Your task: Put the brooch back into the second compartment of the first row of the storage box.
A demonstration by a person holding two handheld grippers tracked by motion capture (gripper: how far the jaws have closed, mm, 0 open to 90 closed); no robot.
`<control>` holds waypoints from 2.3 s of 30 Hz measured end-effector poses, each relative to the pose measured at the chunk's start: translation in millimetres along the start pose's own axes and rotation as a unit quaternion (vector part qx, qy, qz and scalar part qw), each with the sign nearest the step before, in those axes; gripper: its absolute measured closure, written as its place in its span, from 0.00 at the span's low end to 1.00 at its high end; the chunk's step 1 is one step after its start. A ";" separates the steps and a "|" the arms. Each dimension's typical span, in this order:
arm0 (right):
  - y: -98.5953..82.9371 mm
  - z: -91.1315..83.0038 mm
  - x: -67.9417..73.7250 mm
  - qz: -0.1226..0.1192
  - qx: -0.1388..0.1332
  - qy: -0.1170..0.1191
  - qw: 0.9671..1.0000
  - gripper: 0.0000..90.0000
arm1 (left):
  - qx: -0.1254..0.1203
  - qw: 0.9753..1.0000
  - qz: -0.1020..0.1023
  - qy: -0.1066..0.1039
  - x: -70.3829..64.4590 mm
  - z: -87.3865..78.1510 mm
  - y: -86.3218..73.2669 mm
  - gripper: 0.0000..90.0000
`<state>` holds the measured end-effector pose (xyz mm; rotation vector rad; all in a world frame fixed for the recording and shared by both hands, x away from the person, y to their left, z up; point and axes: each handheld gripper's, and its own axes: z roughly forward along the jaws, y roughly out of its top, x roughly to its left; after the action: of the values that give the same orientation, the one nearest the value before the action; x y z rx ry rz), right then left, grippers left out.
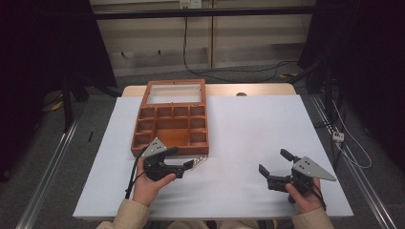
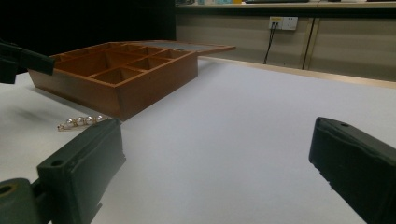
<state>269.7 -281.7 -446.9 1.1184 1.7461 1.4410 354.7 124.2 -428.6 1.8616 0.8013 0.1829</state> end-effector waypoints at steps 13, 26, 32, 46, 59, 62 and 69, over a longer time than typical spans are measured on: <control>2.1 -1.1 0.0 -0.003 -0.003 -0.002 1.000 0.03 | 0.071 0.997 0.017 0.001 -4.7 27.5 -1.1 0.45; 5.4 0.6 3.5 -0.010 -0.005 0.002 1.000 0.03 | 0.121 0.992 0.033 0.023 -4.4 52.5 -4.5 0.62; 2.9 3.5 -0.4 -0.005 -0.003 0.003 1.000 0.03 | 0.136 0.989 0.042 0.033 -3.6 60.9 -3.8 0.68; 1.8 4.4 -6.4 0.001 -0.002 -0.009 1.000 0.03 | 0.154 0.985 0.066 0.041 -13.4 68.8 -1.9 0.89; 2.7 7.2 -4.7 0.002 -0.001 -0.005 1.000 0.04 | 0.169 0.985 0.025 0.026 -15.1 65.5 1.4 0.89; 2.9 7.4 -4.5 0.002 -0.003 -0.003 1.000 0.04 | 0.165 0.986 0.014 0.012 -15.6 61.5 3.9 0.89; 4.3 4.9 -5.7 0.002 -0.005 -0.003 1.000 0.04 | 0.169 0.986 0.007 -0.005 -20.0 53.3 15.1 0.89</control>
<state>277.5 -284.3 -444.2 1.1209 1.7304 1.4468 371.1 67.9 -434.0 2.1843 0.8528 0.0478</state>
